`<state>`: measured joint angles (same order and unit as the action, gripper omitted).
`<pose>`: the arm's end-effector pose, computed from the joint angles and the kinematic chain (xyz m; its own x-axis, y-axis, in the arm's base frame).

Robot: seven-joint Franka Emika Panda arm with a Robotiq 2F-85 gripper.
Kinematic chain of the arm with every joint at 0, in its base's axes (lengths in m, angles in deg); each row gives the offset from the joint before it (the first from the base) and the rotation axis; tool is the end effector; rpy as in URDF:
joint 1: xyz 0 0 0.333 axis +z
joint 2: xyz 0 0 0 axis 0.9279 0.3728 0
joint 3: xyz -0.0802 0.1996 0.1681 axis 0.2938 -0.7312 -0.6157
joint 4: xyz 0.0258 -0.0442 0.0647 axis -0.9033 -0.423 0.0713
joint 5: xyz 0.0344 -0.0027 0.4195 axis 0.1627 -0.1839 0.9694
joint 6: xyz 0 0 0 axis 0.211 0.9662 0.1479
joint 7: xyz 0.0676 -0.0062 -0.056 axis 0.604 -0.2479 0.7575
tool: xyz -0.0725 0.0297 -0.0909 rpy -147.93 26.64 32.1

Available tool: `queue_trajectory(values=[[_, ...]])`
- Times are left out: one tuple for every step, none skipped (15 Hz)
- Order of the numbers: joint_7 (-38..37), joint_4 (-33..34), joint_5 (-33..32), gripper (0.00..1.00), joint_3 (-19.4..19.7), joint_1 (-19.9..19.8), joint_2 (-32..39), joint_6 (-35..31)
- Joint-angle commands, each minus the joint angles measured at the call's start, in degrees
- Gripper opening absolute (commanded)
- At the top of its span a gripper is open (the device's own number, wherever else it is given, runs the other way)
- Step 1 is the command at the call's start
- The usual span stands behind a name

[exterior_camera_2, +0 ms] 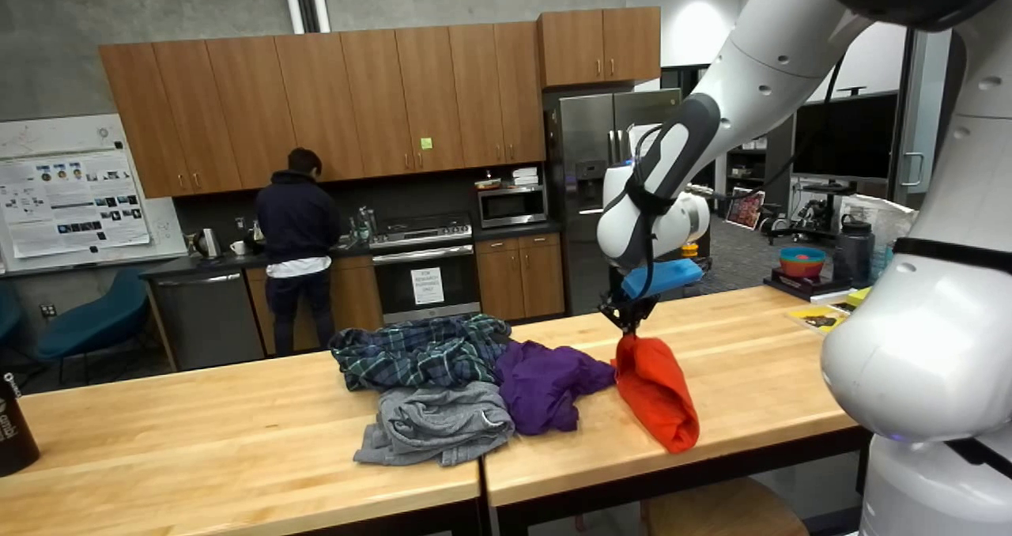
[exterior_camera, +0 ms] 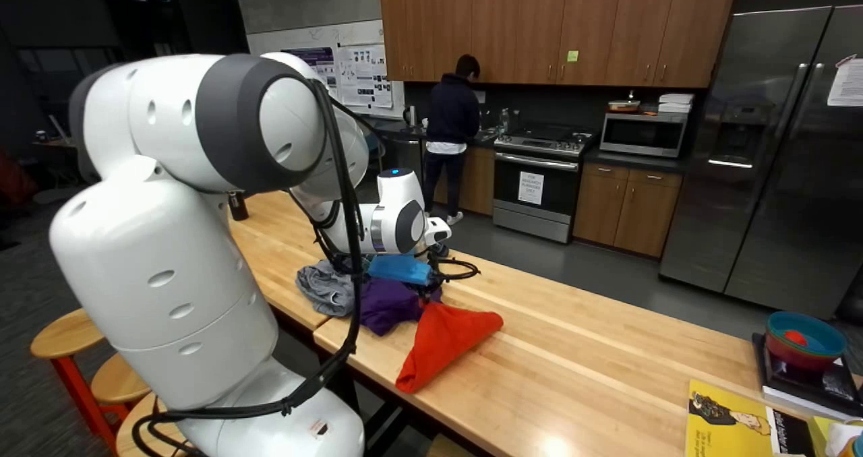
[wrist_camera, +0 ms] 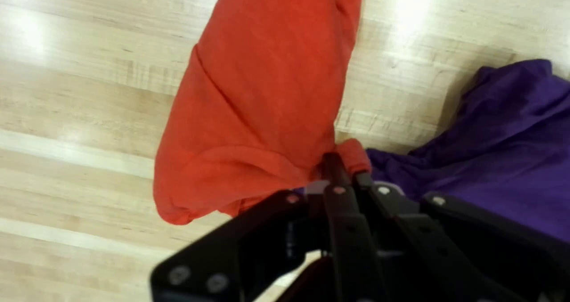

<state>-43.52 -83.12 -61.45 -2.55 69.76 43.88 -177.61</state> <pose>0.4676 0.0768 0.2424 0.9826 0.1019 0.1555 0.0910 -0.9929 0.0760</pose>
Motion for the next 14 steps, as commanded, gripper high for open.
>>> queue_trajectory(values=[[6.58,2.76,3.06,0.01,0.82,2.33,2.59,2.95],[7.76,3.12,3.45,0.01,0.76,2.67,3.02,3.43],[8.4,3.67,3.38,0.01,0.71,2.81,3.71,3.78],[9.09,4.19,3.45,0.01,0.7,2.94,4.37,4.12],[9.53,4.58,3.42,0.01,0.66,3.08,4.76,4.47],[10.37,5.06,3.79,0.01,0.65,3.28,5.25,4.94],[11.63,5.49,4.53,0.01,0.66,3.51,5.72,5.28],[13.28,5.98,5.57,0.01,0.68,3.69,6.27,5.42],[15.06,6.53,6.88,0.01,0.67,3.85,6.93,5.43],[17.44,6.98,8.66,0.01,0.63,4.06,7.4,5.57],[19.41,7.39,9.94,0.01,0.57,4.15,7.92,5.37],[21.89,7.78,11.45,0.01,0.54,4.22,8.53,4.83],[24.04,8.26,12.85,0.01,0.45,4.27,9.1,4.82],[26.15,8.76,14.17,0.01,0.36,4.28,9.62,4.93]])
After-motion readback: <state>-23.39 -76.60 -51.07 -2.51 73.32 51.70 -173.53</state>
